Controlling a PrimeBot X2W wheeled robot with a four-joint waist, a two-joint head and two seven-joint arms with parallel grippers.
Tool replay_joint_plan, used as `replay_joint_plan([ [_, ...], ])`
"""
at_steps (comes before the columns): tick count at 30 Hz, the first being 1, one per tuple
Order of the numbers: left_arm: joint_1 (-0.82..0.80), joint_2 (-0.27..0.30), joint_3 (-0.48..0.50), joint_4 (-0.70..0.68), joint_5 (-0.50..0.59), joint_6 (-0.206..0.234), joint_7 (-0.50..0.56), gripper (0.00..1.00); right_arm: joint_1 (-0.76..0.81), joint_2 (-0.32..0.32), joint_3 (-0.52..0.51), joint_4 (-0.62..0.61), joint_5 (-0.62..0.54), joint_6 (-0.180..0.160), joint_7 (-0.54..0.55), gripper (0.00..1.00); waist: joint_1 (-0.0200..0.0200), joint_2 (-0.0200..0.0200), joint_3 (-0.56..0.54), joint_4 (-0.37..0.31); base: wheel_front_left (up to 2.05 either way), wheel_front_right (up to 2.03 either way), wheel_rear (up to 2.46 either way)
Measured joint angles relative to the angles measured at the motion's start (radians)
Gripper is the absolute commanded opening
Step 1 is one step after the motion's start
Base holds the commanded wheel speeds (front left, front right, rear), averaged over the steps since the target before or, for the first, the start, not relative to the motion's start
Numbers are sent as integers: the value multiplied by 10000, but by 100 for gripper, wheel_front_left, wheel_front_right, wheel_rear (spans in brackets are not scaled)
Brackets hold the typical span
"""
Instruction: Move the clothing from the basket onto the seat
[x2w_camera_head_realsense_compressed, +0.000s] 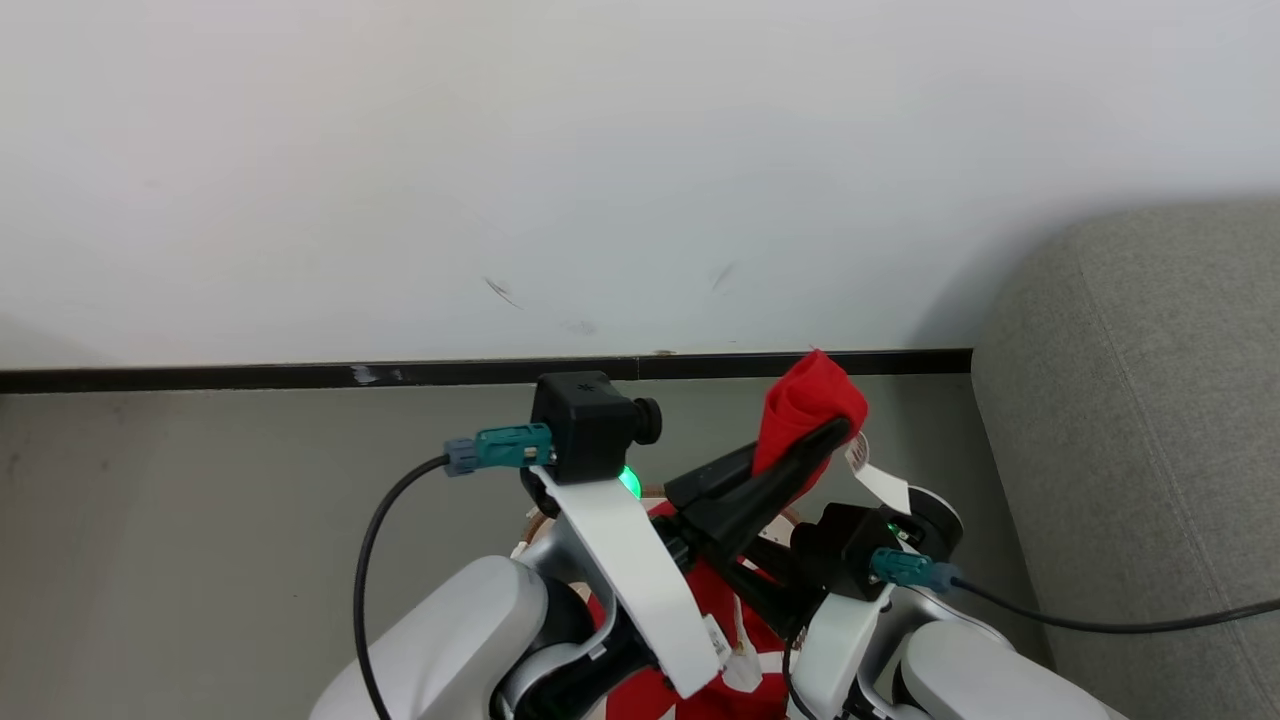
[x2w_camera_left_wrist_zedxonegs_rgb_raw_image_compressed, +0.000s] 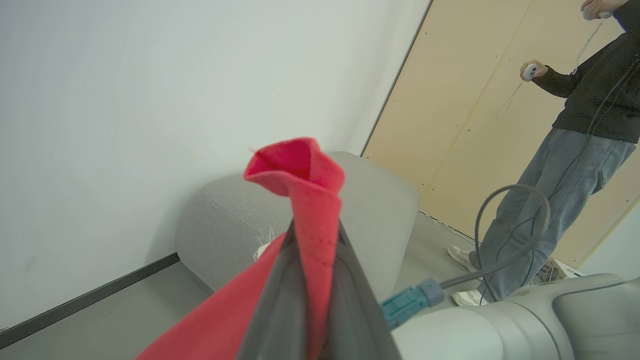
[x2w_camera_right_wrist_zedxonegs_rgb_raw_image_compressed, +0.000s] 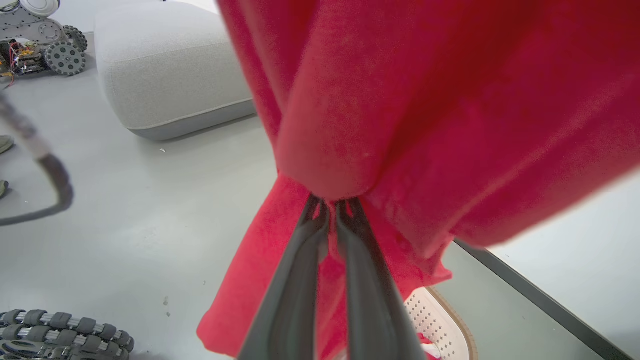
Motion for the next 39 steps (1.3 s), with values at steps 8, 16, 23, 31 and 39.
replay_joint_plan([
  [8, 22, 263, 401, 224, 69, -8, -109, 6, 88, -27, -920, -399, 466, 0, 0, 0, 1, 0, 41, -43, 0, 0, 0],
  [16, 132, 412, 497, 355, 69, -8, -251, 56, 169, -307, -1756, -581, 577, 0, 0, 0, 0, 0, 111, -155, 0, 0, 0],
  [23, 480, 460, 589, 483, 71, 42, -472, 100, 391, -508, -2196, -658, 598, 0, 0, 0, 0, 0, 122, -235, 0, 0, 0],
  [31, 721, 581, 840, 606, 337, 259, -895, 100, 591, -662, -2458, -708, 642, 0, 2, 0, 0, 0, 136, -290, 0, 0, 0],
  [39, 1058, 807, 842, 683, 769, 257, -1388, 100, 797, -859, -2775, -740, 642, 0, 0, 0, 0, 0, 73, -321, 0, 0, 0],
])
